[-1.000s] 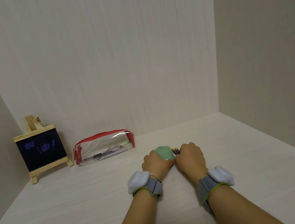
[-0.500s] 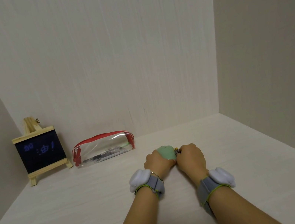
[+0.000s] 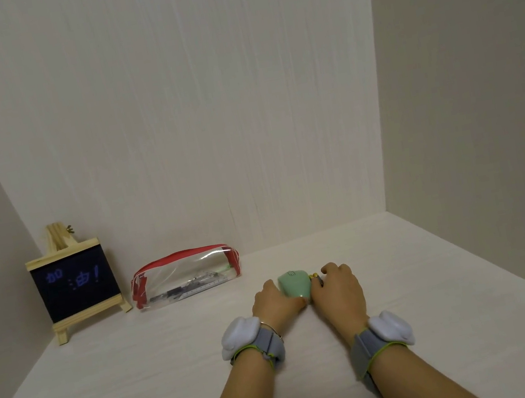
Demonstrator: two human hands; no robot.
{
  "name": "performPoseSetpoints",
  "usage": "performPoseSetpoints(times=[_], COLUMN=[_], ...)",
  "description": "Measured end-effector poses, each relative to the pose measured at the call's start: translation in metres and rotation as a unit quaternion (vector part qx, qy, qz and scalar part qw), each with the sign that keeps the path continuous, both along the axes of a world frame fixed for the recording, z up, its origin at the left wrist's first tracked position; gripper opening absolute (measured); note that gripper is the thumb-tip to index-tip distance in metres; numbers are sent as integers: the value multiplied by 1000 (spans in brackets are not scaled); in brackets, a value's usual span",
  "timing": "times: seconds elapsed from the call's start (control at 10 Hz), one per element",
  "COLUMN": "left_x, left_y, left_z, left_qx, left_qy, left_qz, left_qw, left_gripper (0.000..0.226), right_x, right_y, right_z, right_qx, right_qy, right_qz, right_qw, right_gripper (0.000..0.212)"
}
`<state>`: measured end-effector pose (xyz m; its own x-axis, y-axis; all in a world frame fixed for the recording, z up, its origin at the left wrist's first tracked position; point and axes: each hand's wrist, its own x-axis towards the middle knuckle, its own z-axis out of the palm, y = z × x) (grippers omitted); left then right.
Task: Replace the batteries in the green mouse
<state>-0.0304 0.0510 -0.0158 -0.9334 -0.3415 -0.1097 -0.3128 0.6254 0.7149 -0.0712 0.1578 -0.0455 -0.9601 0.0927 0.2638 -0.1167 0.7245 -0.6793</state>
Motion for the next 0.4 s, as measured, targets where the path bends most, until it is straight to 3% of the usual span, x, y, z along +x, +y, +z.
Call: performPoseSetpoints(times=[0.2,0.4], left_x=[7,17], left_y=[-11,-15], left_z=[-7,2], left_qx=[21,89], left_qy=[13,82], left_qz=[10,56], left_qw=[1000,991], left_gripper=[75,36], right_x=[8,19], right_y=[-3,-12], right_z=[6,20], right_qx=[-43,-44], right_qy=[37,42], right_qz=[14,44], right_qw=[998,997], right_gripper=[29,41])
